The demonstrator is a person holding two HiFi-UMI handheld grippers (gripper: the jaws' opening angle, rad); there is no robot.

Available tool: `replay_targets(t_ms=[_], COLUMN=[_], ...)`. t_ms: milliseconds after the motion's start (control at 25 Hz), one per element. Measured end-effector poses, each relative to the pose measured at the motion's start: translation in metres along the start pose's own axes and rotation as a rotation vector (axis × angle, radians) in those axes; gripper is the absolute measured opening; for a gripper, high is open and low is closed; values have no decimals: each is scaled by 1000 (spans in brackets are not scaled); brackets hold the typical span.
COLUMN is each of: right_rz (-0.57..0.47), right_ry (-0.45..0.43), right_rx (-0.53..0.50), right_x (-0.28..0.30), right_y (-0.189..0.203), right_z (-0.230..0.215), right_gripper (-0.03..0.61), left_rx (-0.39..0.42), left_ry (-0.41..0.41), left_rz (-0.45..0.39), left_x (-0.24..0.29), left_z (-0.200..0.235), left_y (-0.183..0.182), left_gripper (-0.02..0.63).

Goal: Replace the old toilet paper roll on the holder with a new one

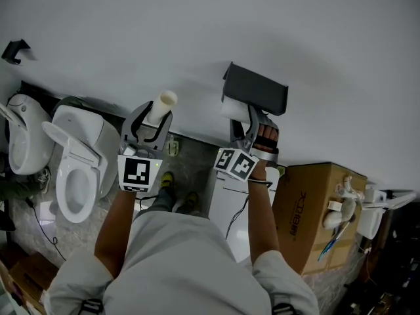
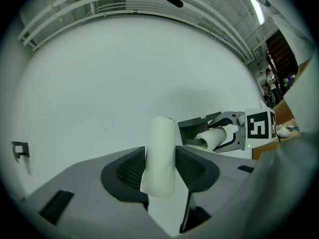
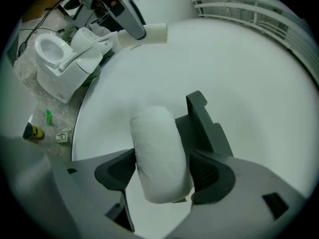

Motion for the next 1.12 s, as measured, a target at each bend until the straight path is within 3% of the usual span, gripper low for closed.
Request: replay_targets(t_ms=[360, 720, 960, 1120], right_rz=[17, 136, 228, 249], right_ry=[0, 6, 18, 42], right_rx=[47, 115, 253, 468], right_x=[-8, -31, -61, -82], right_y=[20, 74, 119, 144], right_z=[2, 1, 3, -1], right_gripper=[373, 371, 329, 305], left_rx=[5, 10, 14, 16], left_ry=[43, 111, 187, 243], left_rz=[7, 10, 6, -31], left_x=[9, 20, 33, 42], left_z=[-21, -49, -79, -100], left_y=[2, 0, -3, -13], left_gripper=[207, 208, 208, 208])
Point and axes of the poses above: the fingertips, and each gripper's own axes: x forward along the fingers, z to its left, y out of its underside, the point moved 1 cm from there along -x, backward along the fingers, and after that the axes turned 15 degrees about -x, right-handed, at the moved point
